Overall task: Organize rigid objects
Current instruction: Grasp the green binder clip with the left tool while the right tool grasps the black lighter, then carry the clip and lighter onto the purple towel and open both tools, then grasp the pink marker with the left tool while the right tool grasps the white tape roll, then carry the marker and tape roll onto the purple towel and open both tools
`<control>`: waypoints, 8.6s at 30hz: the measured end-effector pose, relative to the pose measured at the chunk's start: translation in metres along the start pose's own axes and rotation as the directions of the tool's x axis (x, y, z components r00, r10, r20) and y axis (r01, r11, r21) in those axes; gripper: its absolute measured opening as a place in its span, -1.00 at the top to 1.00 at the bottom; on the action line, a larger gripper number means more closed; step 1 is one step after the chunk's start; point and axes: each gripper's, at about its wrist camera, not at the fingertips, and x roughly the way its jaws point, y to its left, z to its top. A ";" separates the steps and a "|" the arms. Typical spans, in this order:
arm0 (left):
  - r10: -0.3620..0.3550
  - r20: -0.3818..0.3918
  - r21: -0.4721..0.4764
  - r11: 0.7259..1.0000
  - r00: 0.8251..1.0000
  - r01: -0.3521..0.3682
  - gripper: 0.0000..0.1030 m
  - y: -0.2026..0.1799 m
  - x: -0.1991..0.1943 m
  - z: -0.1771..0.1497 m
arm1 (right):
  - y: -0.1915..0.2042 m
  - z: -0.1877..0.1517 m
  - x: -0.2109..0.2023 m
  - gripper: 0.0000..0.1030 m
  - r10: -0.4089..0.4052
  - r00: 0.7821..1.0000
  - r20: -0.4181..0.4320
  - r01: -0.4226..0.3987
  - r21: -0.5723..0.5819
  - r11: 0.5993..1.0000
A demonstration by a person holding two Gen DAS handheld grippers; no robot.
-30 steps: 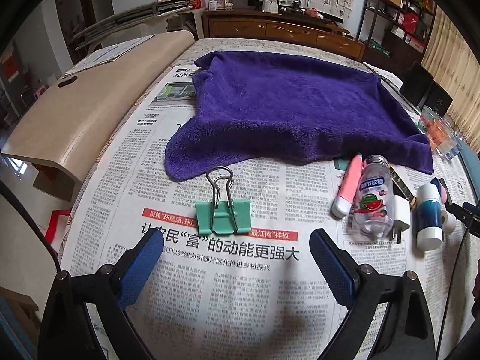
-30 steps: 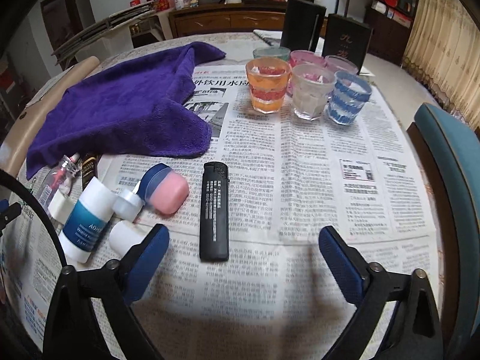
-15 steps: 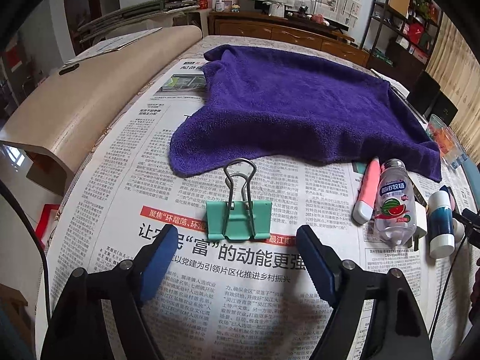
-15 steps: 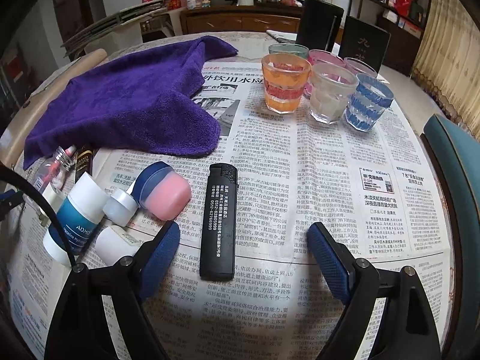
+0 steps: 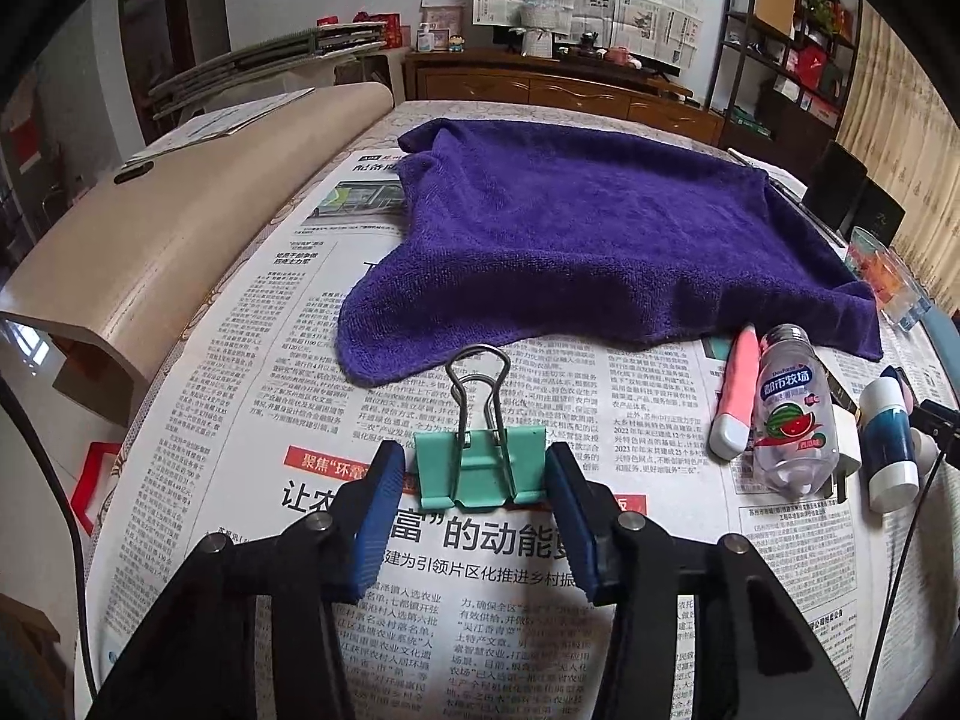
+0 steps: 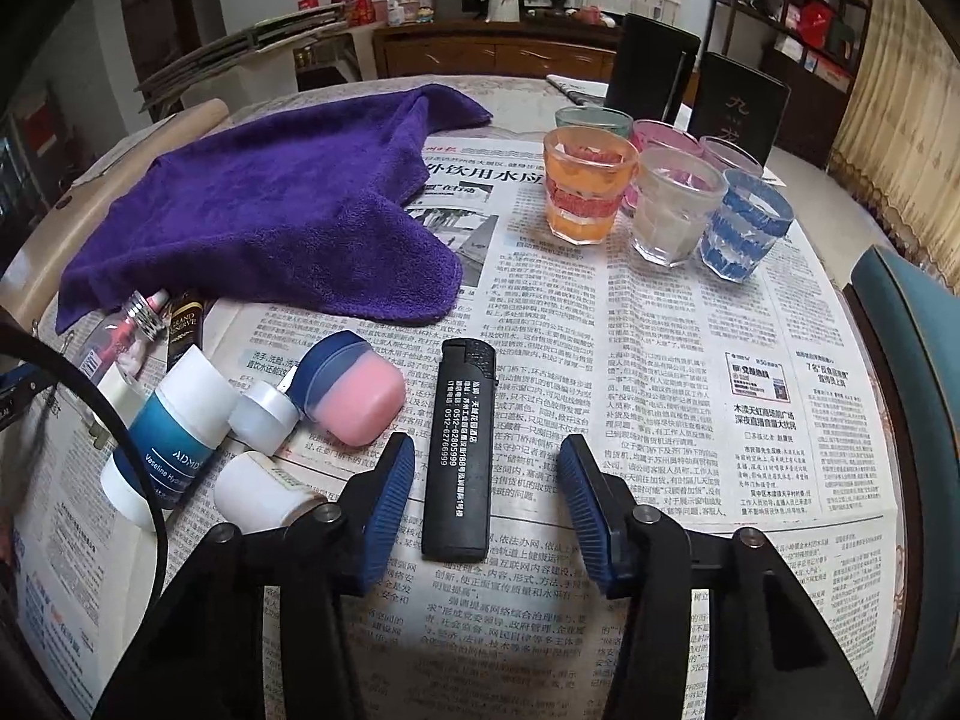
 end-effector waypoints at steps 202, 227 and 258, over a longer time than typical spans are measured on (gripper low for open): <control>-0.328 -0.164 0.304 0.880 0.930 0.364 0.68 -0.104 0.020 0.041 | 0.045 -0.021 -0.030 0.32 0.255 0.967 -0.015 -0.251 -0.233 0.939; -0.294 -0.014 0.211 0.933 0.956 0.290 0.68 -0.046 -0.019 0.140 | 0.061 0.083 -0.045 0.32 0.303 0.947 0.101 -0.287 -0.149 0.946; -0.160 -0.114 0.173 0.969 0.980 0.178 0.68 -0.030 0.095 0.155 | 0.102 0.158 0.090 0.32 0.028 0.999 -0.039 -0.035 -0.204 0.978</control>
